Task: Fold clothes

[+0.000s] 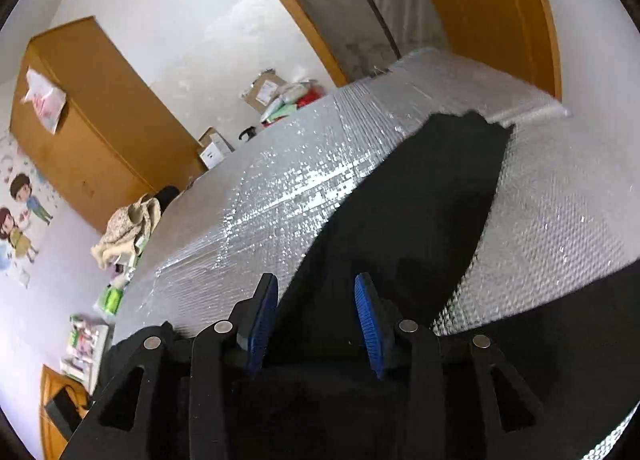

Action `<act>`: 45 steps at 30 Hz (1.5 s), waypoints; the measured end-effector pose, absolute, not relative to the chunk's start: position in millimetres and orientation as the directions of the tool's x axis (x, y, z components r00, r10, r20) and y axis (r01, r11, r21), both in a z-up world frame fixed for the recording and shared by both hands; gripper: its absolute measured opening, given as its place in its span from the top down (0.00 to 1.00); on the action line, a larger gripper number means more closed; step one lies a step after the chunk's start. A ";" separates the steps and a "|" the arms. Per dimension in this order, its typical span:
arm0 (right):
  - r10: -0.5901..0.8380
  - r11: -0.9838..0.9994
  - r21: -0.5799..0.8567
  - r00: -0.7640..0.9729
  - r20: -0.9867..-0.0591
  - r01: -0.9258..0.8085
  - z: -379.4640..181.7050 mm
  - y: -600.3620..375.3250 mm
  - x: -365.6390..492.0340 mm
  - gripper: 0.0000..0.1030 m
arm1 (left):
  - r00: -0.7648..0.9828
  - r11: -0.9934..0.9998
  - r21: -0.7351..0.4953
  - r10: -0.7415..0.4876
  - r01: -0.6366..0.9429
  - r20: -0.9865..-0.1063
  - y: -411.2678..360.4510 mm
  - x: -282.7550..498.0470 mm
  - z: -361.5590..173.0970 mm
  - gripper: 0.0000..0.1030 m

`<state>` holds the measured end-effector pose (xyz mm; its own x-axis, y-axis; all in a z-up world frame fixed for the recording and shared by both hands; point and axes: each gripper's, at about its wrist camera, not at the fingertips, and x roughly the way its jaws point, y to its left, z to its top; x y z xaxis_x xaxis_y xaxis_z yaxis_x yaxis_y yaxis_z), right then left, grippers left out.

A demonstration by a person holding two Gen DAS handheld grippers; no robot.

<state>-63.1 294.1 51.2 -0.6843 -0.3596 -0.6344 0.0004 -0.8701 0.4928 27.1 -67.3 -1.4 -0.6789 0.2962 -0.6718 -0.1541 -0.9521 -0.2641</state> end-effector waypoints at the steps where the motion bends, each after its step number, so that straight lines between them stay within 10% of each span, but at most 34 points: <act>1: -0.368 -0.867 0.499 -0.676 -0.639 0.000 48.2 294.1 -65.2 0.59 | -0.676 -0.953 -0.259 0.296 -0.159 -0.675 -65.4 26.3 -2.3 0.98; 15: -0.367 -0.901 0.434 -0.541 -0.757 0.004 12.9 239.1 -113.0 0.60 | -0.676 -0.938 -0.310 0.330 -0.157 -0.659 -71.2 25.5 -10.5 0.97; 17: -0.342 -0.906 0.423 -0.554 -0.759 -0.020 10.6 243.7 -113.9 0.99 | -0.675 -0.936 -0.316 0.335 -0.156 -0.657 -72.7 25.5 -11.0 0.97; 32: -0.342 -0.855 0.518 -0.786 -0.515 0.033 89.7 300.6 7.4 0.98 | -0.668 -0.939 -0.277 0.340 -0.204 -0.662 -54.3 33.9 6.1 0.96; 45: -0.290 -0.857 0.483 -0.607 -0.740 -0.178 3.4 333.7 75.5 0.95 | -0.612 -0.887 -0.263 0.454 -0.381 -0.648 5.0 31.7 18.5 0.96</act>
